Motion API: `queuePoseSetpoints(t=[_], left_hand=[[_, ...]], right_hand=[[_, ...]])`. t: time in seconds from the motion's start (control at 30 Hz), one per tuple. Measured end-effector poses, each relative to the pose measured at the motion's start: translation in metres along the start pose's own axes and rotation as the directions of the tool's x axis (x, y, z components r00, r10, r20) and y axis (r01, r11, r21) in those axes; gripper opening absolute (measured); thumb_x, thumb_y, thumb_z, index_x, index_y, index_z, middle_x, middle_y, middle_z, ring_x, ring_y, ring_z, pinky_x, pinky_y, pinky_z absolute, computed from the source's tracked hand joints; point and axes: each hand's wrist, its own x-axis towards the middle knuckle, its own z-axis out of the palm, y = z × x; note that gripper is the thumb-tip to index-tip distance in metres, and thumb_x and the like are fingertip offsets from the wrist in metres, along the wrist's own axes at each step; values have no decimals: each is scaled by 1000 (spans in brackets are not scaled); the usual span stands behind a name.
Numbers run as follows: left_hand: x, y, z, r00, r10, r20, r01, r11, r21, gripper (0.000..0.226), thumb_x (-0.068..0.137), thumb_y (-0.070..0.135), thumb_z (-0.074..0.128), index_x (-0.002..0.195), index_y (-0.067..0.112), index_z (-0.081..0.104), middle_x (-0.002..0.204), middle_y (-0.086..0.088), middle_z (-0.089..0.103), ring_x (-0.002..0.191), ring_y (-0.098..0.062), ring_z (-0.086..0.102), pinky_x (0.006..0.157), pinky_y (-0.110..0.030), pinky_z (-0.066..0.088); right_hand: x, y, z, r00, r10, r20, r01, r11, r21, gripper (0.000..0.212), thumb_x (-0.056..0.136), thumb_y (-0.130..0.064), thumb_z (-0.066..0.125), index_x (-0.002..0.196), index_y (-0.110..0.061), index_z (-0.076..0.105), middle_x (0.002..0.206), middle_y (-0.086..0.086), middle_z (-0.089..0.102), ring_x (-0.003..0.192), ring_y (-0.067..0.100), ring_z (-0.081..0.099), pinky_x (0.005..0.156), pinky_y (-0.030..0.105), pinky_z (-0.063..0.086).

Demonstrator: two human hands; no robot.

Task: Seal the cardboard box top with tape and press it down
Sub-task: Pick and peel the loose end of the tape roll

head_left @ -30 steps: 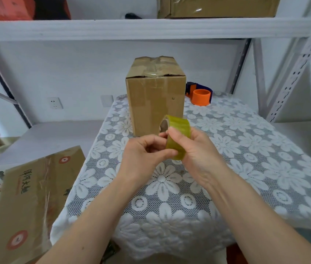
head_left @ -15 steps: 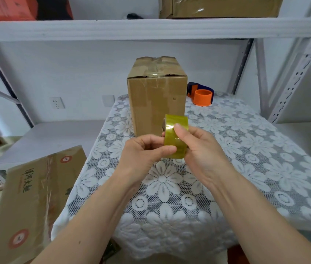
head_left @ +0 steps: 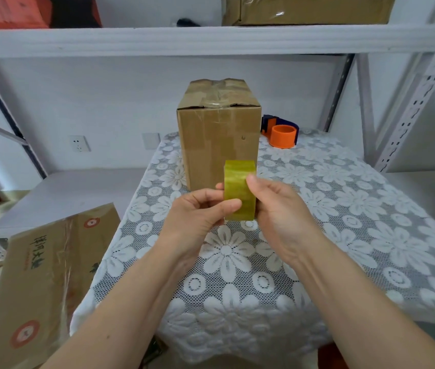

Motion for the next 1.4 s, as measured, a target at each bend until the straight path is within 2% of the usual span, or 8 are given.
queuePoseSetpoints(t=[0.3, 0.47, 0.57, 0.73, 0.93, 1.07, 1.17, 1.4], left_hand=[[2, -1, -3, 997, -73, 30, 76, 991, -114, 29, 55, 14, 77, 82, 4, 71, 81, -9, 68, 70, -14, 58, 68, -23, 46], [2, 8, -10, 995, 69, 69, -87, 950, 300, 11, 68, 9, 80, 77, 11, 74, 65, 10, 67, 49, 6, 53, 52, -8, 41], [3, 9, -13, 996, 68, 52, -83, 916, 391, 10, 77, 8, 75, 86, 10, 73, 81, 1, 71, 47, -4, 54, 47, -18, 49], [2, 8, -10, 993, -51, 103, 33, 985, 168, 18, 89, 14, 62, 103, 2, 62, 91, -17, 67, 68, -20, 68, 66, -37, 62], [5, 2, -7, 996, 86, -12, -73, 903, 422, 33, 87, 43, 60, 80, 12, 68, 71, -4, 60, 56, -12, 52, 58, -26, 53], [10, -2, -12, 969, 206, 137, -243, 682, 690, 24, 90, 41, 54, 73, 27, 64, 73, 5, 57, 64, -11, 53, 65, -29, 47], [10, 1, -17, 955, 192, 226, -295, 700, 650, 18, 91, 33, 56, 82, 22, 69, 79, 3, 59, 61, 0, 52, 66, -25, 44], [4, 9, -17, 966, 152, 209, -237, 843, 483, 17, 92, 20, 58, 100, 23, 73, 73, -1, 63, 58, -12, 52, 55, -21, 47]], right_hand=[[-1, -4, 1, 995, -7, 104, -2, 996, 85, 32, 100, -7, 37, 106, -1, 67, 111, 15, 72, 109, 24, 67, 98, 41, 50], [0, 1, 1, 996, 63, -59, -57, 994, 96, 29, 94, -27, 53, 90, -6, 73, 100, 16, 74, 100, 29, 69, 92, 42, 53], [3, 4, -1, 982, 96, -164, -93, 995, 26, 20, 86, -27, 66, 77, -10, 72, 78, 8, 73, 72, 18, 67, 71, 30, 54], [6, 5, -4, 980, 135, -146, -126, 990, 68, 15, 87, -17, 66, 88, -2, 69, 70, 8, 62, 53, 11, 53, 51, 22, 46], [-2, -1, -1, 973, 162, -166, -202, 944, -261, 20, 75, -23, 79, 76, -8, 64, 74, 9, 66, 62, 16, 63, 58, 27, 55], [-4, -5, -2, 969, -172, -179, 20, 773, -635, 54, 72, -19, 80, 116, -31, 51, 120, -3, 48, 109, 11, 50, 90, 27, 45], [-6, -7, 2, 976, -187, 113, 212, 692, -690, 44, 88, -10, 59, 119, -42, 56, 144, -14, 30, 136, 5, 22, 103, 24, 25], [3, 0, -9, 976, -202, 84, 198, 653, -731, 12, 95, -33, 47, 89, -34, 58, 139, -13, 42, 134, 14, 33, 111, 46, 29]])
